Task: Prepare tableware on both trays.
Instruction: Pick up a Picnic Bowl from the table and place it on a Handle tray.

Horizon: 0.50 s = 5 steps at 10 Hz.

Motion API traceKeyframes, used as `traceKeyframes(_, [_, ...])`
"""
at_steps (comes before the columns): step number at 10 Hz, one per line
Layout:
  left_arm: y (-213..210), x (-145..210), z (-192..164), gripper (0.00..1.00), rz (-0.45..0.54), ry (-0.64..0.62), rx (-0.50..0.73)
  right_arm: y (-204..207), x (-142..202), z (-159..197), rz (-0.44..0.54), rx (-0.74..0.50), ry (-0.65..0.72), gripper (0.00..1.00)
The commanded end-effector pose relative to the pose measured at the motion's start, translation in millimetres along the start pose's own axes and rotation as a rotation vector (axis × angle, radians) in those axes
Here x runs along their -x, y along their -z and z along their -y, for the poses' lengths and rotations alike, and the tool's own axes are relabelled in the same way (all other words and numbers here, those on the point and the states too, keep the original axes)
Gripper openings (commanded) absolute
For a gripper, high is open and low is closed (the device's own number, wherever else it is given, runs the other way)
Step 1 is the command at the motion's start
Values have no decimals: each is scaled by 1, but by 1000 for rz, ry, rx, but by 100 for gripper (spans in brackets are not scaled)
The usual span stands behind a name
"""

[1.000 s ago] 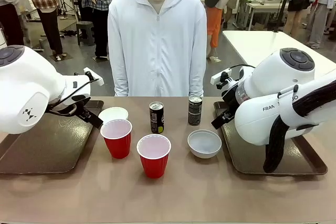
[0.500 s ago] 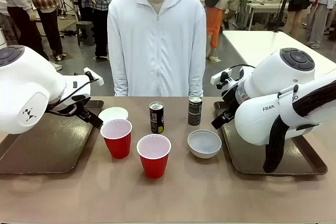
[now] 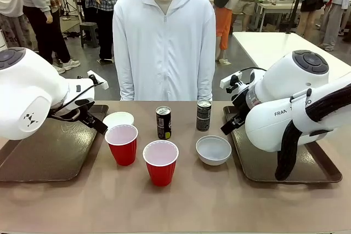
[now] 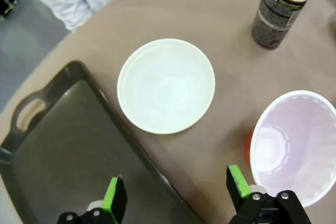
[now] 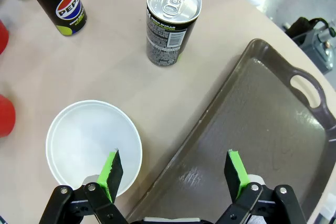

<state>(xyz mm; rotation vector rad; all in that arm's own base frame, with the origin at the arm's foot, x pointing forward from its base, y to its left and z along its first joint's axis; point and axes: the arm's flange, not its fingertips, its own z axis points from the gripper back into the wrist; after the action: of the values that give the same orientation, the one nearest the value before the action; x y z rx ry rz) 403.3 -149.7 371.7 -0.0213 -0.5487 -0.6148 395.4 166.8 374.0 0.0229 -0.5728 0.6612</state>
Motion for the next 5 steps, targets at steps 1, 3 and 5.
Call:
traceKeyframes(1, [0, 0, 0, 100, 0, 0, 0, 0, 0, 0, 0, 0, 0, 100])
traceKeyframes(3, [0, 0, 0, 100, 0, 0, 0, 0, 0, 0, 0, 0, 0, 100])
traceKeyframes(5, [-59, 30, -21, 100, -99, -27, 121, -42, 10, -7, -67, -16, -18, 100])
